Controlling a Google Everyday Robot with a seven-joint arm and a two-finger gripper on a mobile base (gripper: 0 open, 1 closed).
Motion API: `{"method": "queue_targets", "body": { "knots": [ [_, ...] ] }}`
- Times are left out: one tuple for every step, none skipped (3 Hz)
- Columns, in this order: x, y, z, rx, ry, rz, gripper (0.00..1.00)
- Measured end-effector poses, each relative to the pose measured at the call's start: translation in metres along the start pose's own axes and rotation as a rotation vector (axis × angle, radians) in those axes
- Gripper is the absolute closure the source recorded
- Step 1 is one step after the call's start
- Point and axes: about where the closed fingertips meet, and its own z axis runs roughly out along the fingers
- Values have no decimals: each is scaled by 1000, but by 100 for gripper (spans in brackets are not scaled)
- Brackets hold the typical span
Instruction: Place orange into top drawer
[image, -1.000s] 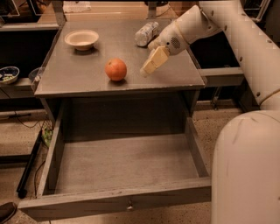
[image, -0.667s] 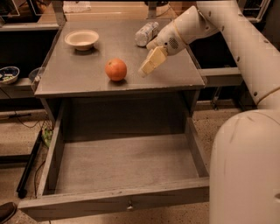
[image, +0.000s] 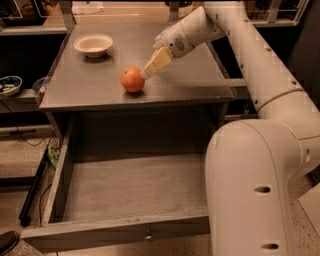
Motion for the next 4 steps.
{"method": "queue_targets", "body": {
  "knots": [
    [-1,-1,0,2,-2,-2,0],
    [6,3,5,-7,-13,17,0],
    [18,13,17,-26,-46,47,0],
    [18,13,18,-26,-47,48,0]
  ]
}}
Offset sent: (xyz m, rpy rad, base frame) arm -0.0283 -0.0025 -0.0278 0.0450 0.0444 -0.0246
